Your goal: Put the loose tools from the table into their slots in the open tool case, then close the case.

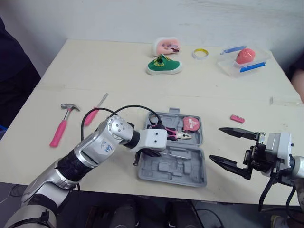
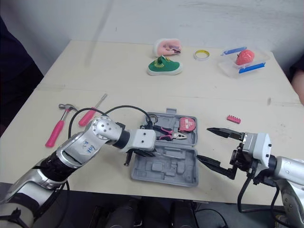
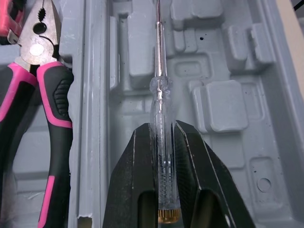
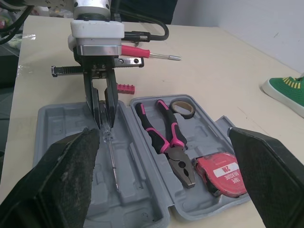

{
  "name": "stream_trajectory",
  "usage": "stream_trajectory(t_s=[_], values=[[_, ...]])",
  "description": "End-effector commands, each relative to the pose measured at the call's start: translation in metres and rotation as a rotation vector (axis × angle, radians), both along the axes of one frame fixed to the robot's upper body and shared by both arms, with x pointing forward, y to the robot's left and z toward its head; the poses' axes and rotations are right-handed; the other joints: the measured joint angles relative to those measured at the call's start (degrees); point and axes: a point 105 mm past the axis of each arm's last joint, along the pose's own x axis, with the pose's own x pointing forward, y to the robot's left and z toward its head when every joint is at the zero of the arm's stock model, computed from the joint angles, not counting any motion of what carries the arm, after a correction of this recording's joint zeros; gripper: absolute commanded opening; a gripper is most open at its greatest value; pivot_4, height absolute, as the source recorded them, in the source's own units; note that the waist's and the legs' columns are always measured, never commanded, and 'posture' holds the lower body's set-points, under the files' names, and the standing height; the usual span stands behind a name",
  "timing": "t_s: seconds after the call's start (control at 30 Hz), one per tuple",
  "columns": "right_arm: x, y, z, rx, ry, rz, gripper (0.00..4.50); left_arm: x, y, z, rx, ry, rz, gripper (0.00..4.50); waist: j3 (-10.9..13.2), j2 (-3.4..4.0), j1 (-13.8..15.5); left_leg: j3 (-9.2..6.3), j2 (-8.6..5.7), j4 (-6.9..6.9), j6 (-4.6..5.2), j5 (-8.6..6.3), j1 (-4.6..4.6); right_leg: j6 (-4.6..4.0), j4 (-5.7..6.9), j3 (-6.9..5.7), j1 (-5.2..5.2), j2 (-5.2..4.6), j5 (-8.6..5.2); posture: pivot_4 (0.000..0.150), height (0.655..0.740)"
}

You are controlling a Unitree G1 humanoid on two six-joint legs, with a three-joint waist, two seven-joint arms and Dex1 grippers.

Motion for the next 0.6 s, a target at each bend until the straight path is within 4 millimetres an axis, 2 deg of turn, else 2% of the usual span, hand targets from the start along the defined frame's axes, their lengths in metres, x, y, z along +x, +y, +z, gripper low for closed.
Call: stream_trajectory(t_s=[0.03,0.3,0.6], values=[[-0.004,0.006,0.009,-0.001,-0.040,0.014,4.50,0.005,-0.005,0.010,-0.008,-0.064,0.010,0.01,0.0,0.00,0.1,0.00,0.00,0.00,0.00,0.00,0.00,0.00,0.00,0.00,0.00,0.00,0.00,0.150,0.7400],[-0.008,0.002,0.004,0.003,-0.030,0.008,4.50,0.016,0.003,0.012,0.030,-0.100,0.046,0.01,0.0,0.00,0.7,0.00,0.00,0.02,0.02,0.00,0.00,0.00,0.01,0.00,0.00,-0.01,0.00,0.150,0.7400],[-0.011,-0.002,-0.001,0.002,-0.024,0.006,4.50,0.015,-0.004,0.011,0.038,-0.085,0.031,0.01,0.0,0.00,0.7,-0.01,-0.01,0.05,0.04,0.00,-0.01,0.00,0.03,-0.01,0.01,-0.01,0.00,0.150,0.7400]])
